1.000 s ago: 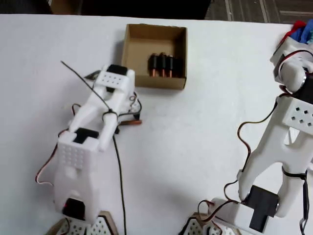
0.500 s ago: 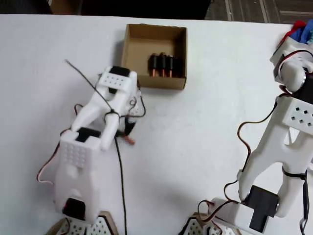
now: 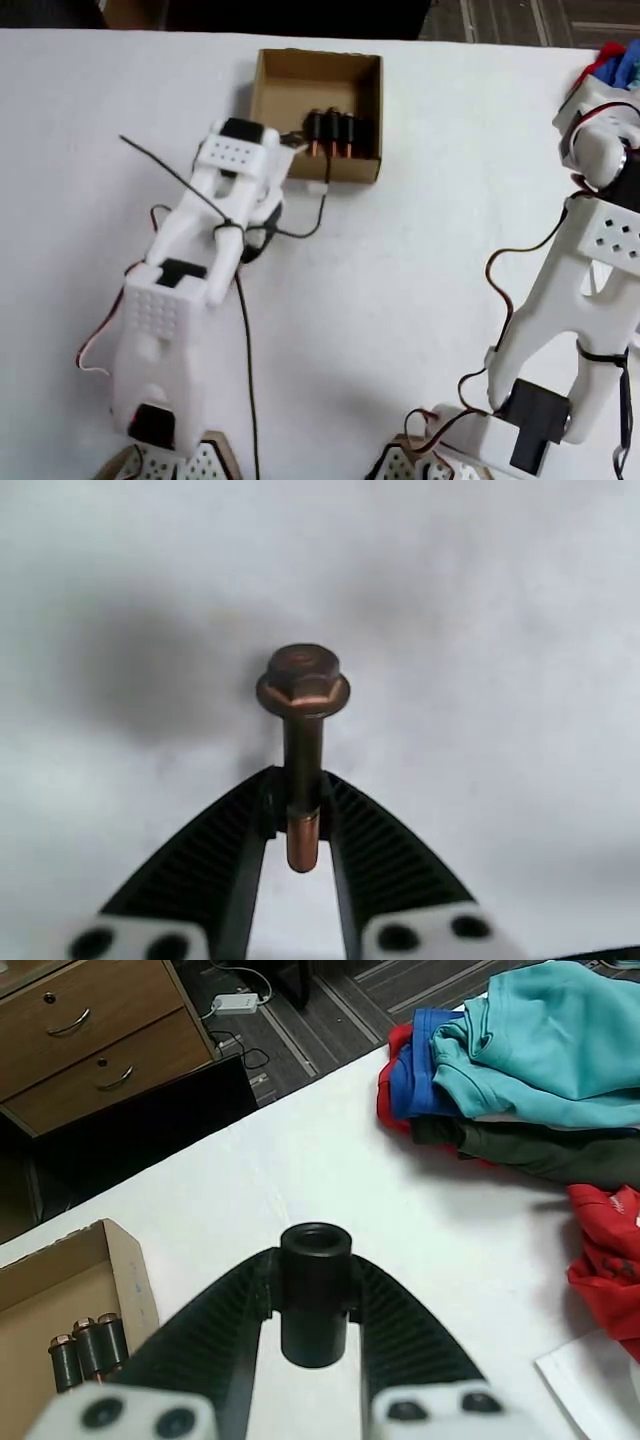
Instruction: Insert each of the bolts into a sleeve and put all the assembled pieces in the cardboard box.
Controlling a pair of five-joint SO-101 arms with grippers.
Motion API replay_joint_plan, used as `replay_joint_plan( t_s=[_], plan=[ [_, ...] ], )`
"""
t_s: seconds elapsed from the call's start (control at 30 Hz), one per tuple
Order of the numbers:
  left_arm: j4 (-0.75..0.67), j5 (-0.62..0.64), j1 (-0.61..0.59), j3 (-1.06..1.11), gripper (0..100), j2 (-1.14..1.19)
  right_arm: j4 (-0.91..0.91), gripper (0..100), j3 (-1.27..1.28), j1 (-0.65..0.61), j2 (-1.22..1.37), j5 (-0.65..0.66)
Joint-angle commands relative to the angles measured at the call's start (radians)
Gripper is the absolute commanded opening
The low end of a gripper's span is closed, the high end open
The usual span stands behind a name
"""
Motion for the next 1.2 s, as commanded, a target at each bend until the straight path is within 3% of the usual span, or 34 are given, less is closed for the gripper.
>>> replay_joint_plan(
  t_s=[0.0,0.07,0.23,0.53,0.87,1.17],
  plan=[
    [0.005,0.054,0.000,-0.056,17,-0.008,-0.018,2.0,-0.005,0.012,-0.054,-0.005],
    [-0.017,0.078,0.000,-0.056,23,-0.008,-0.018,2.0,-0.005,0.012,-0.054,-0.005],
    [-0.106,0.081,-0.008,-0.047,21,0.006,-0.016,2.0,-0.005,0.012,-0.056,-0.005],
    [-0.072,0.083,-0.014,-0.056,21,0.153,-0.016,2.0,-0.005,0.013,-0.062,-0.005],
    [-0.021,0.087,-0.012,-0.275,21,0.173,-0.015,2.0,-0.005,0.013,-0.061,-0.005],
    [-0.021,0.086,-0.023,-0.274,21,0.181,-0.015,2.0,-0.005,0.013,-0.062,-0.005]
  ],
)
